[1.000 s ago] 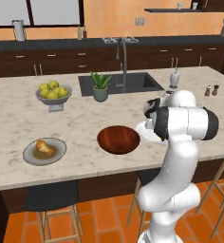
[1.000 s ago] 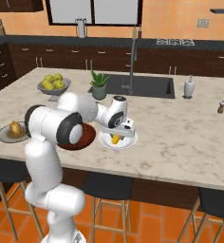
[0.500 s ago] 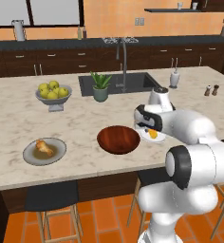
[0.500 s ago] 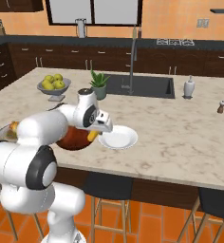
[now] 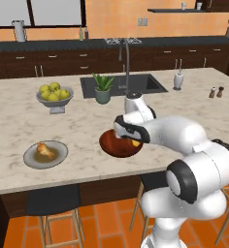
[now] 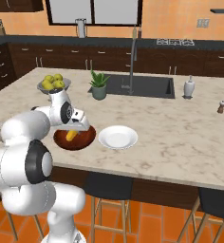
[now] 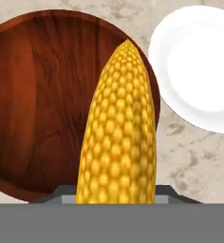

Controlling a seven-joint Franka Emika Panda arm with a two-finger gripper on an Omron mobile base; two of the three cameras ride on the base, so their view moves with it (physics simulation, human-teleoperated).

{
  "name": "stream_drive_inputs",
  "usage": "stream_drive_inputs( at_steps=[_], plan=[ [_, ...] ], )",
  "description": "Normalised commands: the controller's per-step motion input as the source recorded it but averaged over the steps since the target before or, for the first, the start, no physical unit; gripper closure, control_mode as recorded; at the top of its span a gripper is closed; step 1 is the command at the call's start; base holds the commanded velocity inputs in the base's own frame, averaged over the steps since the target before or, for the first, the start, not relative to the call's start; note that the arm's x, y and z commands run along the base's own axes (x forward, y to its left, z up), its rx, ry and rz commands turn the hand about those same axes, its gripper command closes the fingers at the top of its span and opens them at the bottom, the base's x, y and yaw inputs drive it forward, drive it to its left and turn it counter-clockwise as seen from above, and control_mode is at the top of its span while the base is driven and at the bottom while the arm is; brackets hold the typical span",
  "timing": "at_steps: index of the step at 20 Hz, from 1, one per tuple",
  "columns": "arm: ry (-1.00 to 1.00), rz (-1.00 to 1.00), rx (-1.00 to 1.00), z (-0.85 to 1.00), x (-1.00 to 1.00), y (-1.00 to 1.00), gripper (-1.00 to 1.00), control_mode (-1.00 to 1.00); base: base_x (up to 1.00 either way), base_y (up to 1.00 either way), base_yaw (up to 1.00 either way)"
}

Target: Pick the chicken drumstick and corn from their plates and place them in the bowl. Then put the bowl in the fridge.

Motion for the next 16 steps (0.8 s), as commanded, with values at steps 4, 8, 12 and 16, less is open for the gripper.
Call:
stream_drive_inputs(
  at_steps=[4, 8, 12, 16],
  plan=[
    [0.14, 0.02, 0.10, -0.18, 0.42, 0.23, 1.00, -1.00, 0.00, 0.00, 0.00],
    [0.07, 0.02, 0.08, -0.33, 0.17, 0.10, 1.00, -1.00, 0.00, 0.00, 0.00],
    [0.03, 0.00, 0.03, -0.58, 0.32, 0.20, 1.00, -1.00, 0.00, 0.00, 0.00],
    [0.02, 0.00, -0.02, -0.48, 0.15, 0.22, 1.00, -1.00, 0.00, 0.00, 0.00]
  ],
)
